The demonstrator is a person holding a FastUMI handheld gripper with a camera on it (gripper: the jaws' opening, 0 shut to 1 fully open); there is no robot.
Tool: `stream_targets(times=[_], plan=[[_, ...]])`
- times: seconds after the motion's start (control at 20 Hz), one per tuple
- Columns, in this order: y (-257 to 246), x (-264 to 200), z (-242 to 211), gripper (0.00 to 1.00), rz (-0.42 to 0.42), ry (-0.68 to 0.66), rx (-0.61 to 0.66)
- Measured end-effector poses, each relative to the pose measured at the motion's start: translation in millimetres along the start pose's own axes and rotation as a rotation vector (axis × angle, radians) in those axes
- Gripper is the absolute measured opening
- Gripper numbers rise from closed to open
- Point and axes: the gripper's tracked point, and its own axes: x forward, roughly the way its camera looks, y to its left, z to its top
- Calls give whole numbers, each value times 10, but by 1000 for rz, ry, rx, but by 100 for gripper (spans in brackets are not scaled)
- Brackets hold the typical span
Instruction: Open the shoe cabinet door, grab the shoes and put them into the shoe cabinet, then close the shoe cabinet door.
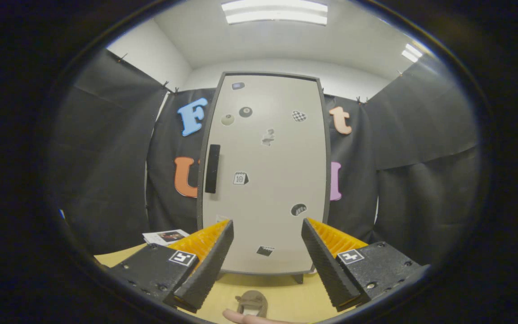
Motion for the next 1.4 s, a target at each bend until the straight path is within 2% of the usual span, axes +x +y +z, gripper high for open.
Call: stream_targets(times=[0.35, 0.7, 0.9, 1.2, 1.4], plan=[[153, 310, 231, 99, 23, -13, 40], [725, 1017, 291, 99, 129, 65, 135], [940, 1490, 430, 99, 136, 44, 115], [1340, 1977, 368, 99, 242, 109, 113], [1324, 2279, 288, 99, 172, 176, 189]])
